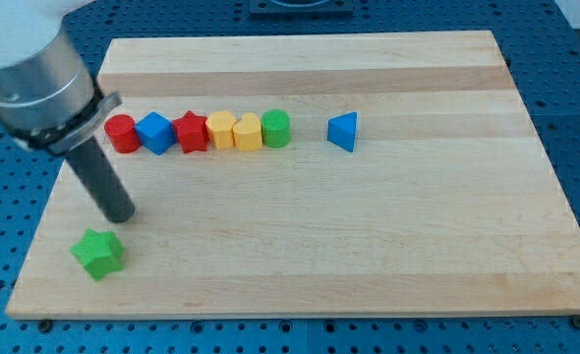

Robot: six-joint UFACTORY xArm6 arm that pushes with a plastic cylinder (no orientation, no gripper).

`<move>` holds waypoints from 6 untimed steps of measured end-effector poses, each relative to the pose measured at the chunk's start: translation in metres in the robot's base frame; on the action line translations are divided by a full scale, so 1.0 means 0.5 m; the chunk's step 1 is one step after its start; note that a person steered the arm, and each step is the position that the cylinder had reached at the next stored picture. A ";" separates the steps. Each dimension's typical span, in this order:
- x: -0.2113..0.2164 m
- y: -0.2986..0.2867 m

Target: Nudge the blue triangle a bit

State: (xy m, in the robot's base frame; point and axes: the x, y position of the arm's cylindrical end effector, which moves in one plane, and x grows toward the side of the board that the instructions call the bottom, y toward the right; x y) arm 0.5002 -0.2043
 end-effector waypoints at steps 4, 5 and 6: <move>-0.105 0.308; -0.151 0.400; -0.191 0.441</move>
